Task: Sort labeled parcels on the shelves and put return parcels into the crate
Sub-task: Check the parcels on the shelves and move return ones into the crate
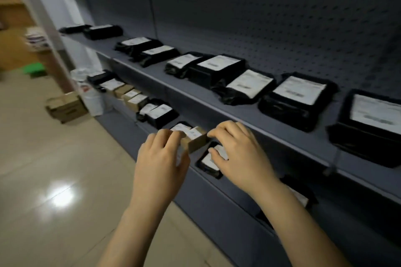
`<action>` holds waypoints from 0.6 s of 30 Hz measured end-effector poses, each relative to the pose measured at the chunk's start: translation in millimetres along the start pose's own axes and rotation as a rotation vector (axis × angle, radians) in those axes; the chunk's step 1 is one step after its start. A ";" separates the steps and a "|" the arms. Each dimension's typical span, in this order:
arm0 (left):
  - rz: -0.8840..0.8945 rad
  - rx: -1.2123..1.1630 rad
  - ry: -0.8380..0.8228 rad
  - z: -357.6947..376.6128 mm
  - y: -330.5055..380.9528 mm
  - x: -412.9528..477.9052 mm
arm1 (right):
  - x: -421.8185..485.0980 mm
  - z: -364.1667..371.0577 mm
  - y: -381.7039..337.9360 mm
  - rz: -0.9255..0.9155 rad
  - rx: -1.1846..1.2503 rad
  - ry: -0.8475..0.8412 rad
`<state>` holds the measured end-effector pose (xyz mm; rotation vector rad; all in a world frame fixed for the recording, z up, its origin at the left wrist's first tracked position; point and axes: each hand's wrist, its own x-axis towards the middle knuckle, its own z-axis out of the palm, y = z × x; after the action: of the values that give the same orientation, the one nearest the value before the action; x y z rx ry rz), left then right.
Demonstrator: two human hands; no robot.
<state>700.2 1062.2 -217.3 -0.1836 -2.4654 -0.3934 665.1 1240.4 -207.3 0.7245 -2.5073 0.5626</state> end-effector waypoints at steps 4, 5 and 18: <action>-0.100 0.065 -0.030 -12.4 -77.3 -13.1 | 37.0 61.0 -49.0 -0.078 0.054 -0.062; -0.122 0.069 -0.030 -14.6 -94.1 -16.9 | 44.5 74.9 -60.1 -0.096 0.075 -0.077; -0.415 0.184 -0.098 11.0 -244.2 -21.7 | 141.4 228.5 -114.2 -0.231 0.217 -0.416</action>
<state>656.5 834.0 -296.2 0.4006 -2.6146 -0.3323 552.0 983.4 -287.4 1.3117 -2.7023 0.6621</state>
